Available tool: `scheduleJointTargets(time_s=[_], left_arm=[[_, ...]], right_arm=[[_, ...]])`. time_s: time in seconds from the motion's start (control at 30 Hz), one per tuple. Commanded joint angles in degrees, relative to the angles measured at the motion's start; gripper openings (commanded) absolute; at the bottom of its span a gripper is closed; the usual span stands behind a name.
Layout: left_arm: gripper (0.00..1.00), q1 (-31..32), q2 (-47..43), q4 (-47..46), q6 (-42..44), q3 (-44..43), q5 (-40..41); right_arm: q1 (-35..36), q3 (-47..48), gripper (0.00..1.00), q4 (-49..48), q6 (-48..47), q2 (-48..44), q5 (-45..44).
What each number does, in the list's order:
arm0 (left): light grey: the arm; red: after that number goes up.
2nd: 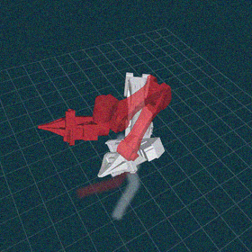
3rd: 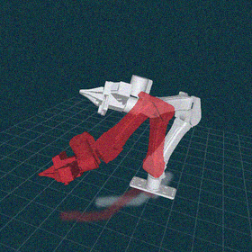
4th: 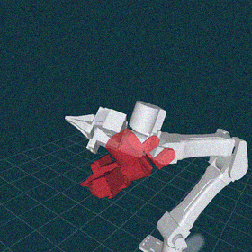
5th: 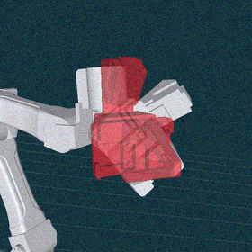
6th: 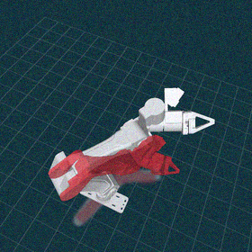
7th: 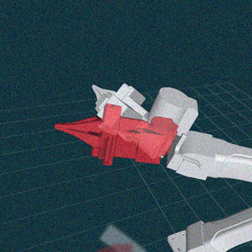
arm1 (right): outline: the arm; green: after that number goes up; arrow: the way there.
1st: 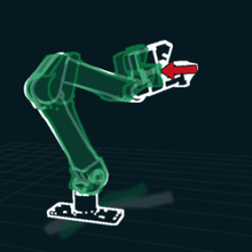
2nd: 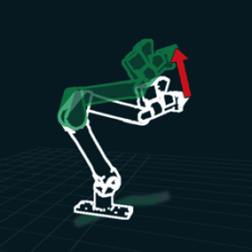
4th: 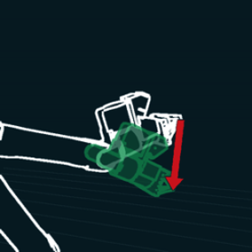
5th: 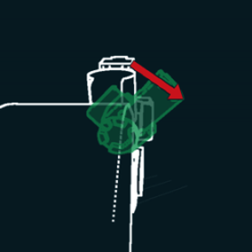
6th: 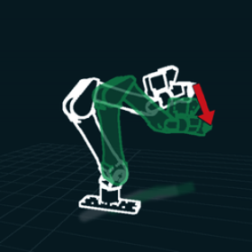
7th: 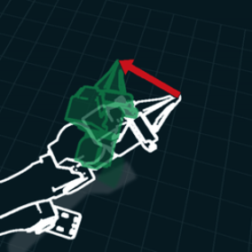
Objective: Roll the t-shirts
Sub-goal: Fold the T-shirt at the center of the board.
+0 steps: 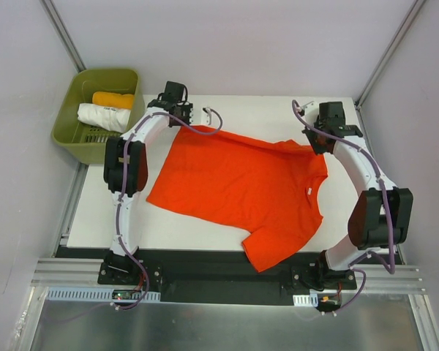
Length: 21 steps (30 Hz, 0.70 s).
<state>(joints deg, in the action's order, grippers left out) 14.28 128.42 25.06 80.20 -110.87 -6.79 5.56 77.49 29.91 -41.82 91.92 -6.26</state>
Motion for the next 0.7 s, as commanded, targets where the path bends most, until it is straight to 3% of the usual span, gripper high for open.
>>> scheduleJointTargets(time_s=[0.0,0.4,0.67], left_arm=[[0.00,0.48,-5.72,-0.80,4.17,3.11,0.81],[0.00,0.66,-12.66,-0.98,5.31,17.34,2.04],[0.00,1.01,-15.13,-0.89,3.65,21.92,2.74]], right_arm=[[0.94,-3.22,0.01,2.78,2.27,-5.25,0.72],[2.61,-12.01,0.01,5.68,4.82,-12.29,2.92],[4.28,-17.37,0.01,9.11,7.19,-16.59,4.94]])
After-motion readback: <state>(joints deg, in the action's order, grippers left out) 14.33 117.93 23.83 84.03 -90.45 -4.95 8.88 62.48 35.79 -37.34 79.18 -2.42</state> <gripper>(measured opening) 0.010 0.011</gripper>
